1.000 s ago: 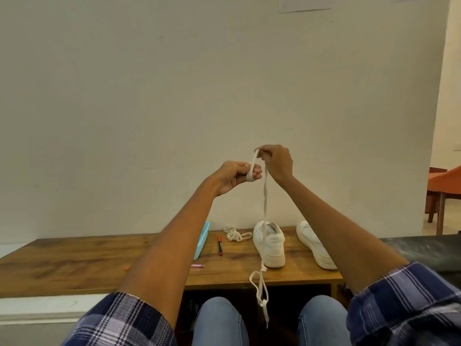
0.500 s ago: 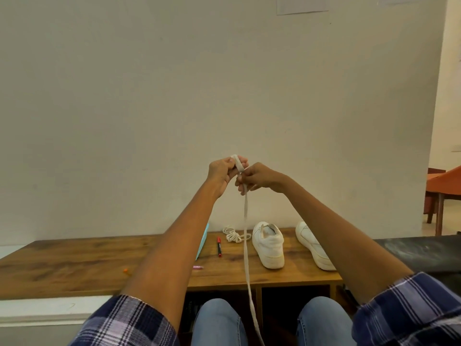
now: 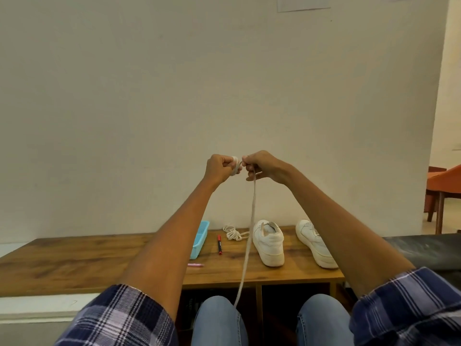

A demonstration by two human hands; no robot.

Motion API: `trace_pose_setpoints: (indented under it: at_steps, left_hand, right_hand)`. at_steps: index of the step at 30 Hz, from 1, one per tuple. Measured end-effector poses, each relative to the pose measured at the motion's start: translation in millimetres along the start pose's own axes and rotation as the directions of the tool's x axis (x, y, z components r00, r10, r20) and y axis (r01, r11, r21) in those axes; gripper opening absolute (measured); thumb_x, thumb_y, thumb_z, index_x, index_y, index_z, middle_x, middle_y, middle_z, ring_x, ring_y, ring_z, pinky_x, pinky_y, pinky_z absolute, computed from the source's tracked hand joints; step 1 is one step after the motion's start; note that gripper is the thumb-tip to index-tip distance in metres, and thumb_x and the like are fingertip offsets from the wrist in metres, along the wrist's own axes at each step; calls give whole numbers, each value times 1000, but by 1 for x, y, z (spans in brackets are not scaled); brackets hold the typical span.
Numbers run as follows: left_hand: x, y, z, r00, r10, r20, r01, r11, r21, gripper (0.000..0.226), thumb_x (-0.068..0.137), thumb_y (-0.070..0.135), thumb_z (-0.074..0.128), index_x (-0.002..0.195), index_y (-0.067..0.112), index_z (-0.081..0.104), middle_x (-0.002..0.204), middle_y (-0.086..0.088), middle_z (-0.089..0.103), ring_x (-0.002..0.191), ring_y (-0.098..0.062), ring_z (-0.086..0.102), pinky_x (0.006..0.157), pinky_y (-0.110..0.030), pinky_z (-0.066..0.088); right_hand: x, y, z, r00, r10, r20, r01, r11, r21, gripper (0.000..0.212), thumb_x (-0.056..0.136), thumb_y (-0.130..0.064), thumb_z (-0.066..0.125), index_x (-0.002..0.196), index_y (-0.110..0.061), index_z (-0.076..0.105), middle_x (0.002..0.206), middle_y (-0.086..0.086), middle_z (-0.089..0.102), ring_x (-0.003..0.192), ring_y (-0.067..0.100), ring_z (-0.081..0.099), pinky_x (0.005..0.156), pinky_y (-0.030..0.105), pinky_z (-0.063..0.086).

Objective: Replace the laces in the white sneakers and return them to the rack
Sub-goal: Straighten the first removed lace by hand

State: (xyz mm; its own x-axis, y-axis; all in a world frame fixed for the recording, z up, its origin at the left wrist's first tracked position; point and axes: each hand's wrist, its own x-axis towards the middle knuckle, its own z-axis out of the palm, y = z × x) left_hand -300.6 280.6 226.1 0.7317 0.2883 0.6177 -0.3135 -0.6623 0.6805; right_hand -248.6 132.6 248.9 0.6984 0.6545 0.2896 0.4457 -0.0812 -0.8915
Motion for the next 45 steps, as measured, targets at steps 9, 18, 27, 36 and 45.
trace_pose_setpoints:
  at_steps: [9, 18, 27, 36, 45]
  left_hand:
    - [-11, 6, 7, 975, -77, 208, 106, 986, -132, 22, 93, -2, 49, 106, -11, 65, 100, -25, 68, 68, -12, 67, 64, -15, 56]
    - [-10, 20, 13, 946, -88, 312, 151, 971, -184, 27, 94, 10, 54, 108, -10, 64, 102, -23, 68, 65, -8, 70, 69, -16, 56]
    - [-13, 20, 9, 944, -132, 303, 207, 951, -229, 26, 96, 5, 48, 109, -13, 62, 104, -28, 66, 70, -18, 69, 78, -27, 58]
    - [-13, 15, 0, 959, -152, 239, 181, 978, -104, 24, 95, 2, 47, 104, -10, 65, 101, -26, 68, 64, -13, 68, 68, -19, 58]
    - [-11, 11, -2, 964, -133, 231, 135, 991, 7, 22, 93, 2, 51, 105, -11, 65, 101, -27, 68, 64, -14, 66, 65, -16, 56]
  right_hand:
    - [7, -14, -5, 956, 18, -294, 6, 997, 78, 28, 92, -17, 54, 65, -12, 46, 56, -1, 34, 45, 12, 30, 45, 22, 34]
    - [15, -13, -5, 909, -31, -415, 43, 999, 19, 27, 92, -15, 52, 65, -8, 48, 63, 5, 43, 52, 14, 37, 46, 23, 35]
    - [6, 0, -15, 996, -91, -3, 82, 915, -396, 33, 87, 3, 52, 118, -6, 59, 112, 10, 61, 99, 18, 56, 76, 20, 45]
    - [10, 5, -6, 979, -203, 35, 194, 850, -489, 18, 85, 1, 60, 102, 4, 65, 89, 22, 68, 73, 22, 64, 65, 18, 49]
    - [18, -2, -8, 965, -261, 14, 167, 576, -800, 12, 83, -13, 67, 90, -5, 74, 81, 9, 71, 69, 15, 61, 73, 32, 51]
